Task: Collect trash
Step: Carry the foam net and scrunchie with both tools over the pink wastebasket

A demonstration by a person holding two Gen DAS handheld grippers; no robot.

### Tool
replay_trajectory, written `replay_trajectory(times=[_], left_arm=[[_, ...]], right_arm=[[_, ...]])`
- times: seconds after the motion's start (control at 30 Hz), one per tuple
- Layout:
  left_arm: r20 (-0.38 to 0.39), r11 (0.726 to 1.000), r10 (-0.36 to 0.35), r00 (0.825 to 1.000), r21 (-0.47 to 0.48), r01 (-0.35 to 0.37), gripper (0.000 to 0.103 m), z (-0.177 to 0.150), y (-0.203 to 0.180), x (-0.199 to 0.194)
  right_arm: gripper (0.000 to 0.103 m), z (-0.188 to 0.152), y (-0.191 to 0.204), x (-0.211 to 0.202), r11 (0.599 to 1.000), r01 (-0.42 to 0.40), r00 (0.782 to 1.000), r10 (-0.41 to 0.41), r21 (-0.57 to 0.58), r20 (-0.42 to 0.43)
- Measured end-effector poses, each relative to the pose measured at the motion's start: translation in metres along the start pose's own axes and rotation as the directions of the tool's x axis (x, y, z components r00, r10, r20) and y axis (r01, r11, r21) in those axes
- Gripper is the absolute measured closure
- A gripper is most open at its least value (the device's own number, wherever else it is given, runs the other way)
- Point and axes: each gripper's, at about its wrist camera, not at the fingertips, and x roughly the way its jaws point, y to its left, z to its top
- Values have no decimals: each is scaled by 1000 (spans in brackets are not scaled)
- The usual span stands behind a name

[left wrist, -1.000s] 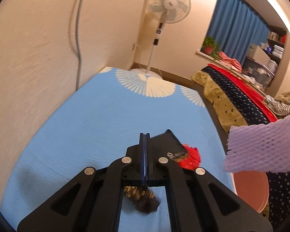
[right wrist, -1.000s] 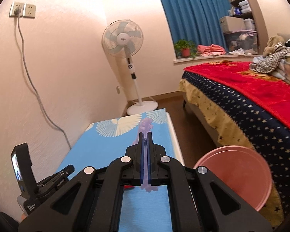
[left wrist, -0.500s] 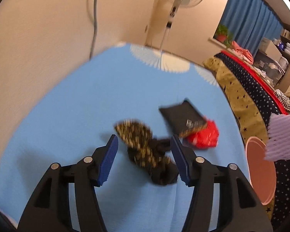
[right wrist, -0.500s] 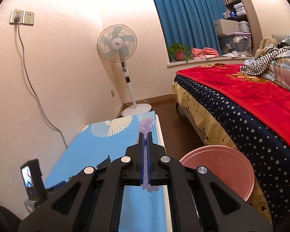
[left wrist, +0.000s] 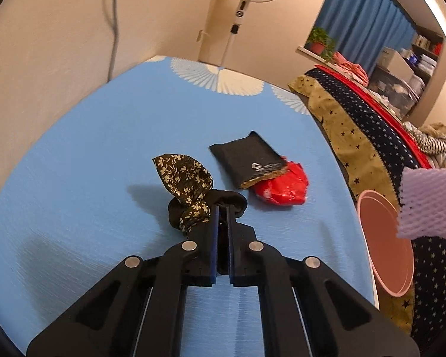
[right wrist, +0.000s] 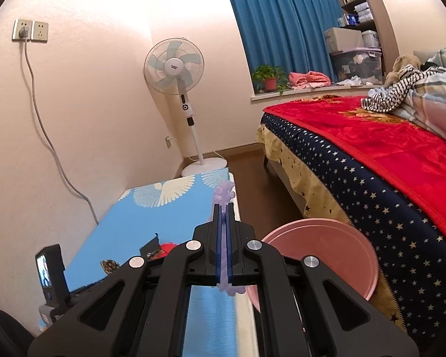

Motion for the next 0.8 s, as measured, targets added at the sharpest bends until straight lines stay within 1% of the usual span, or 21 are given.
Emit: replay_trajectory(times=[0.07, 0.17, 0.33, 0.57, 0.8], left_arm=[[13, 1000, 0, 1000, 29, 0, 99, 1, -7, -3], [26, 999, -13, 1000, 42, 12, 99, 4, -11, -9], [49, 992, -44, 998, 117, 39, 99, 6, -31, -19], [67, 974, -112, 991, 205, 96, 99, 9, -64, -34], [85, 955, -184, 979, 251, 158, 99, 17, -94, -45]], right_arm=[[100, -1, -5, -2, 1000, 12, 1000, -12, 8, 0], [100, 3, -13, 0, 999, 22, 1000, -22, 36, -6], [100, 9, -20, -3, 999, 42, 999, -42, 20, 6], [100, 23, -38, -9, 996, 92, 996, -92, 22, 18], [100, 39, -47, -10, 991, 135, 991, -135, -16, 15]])
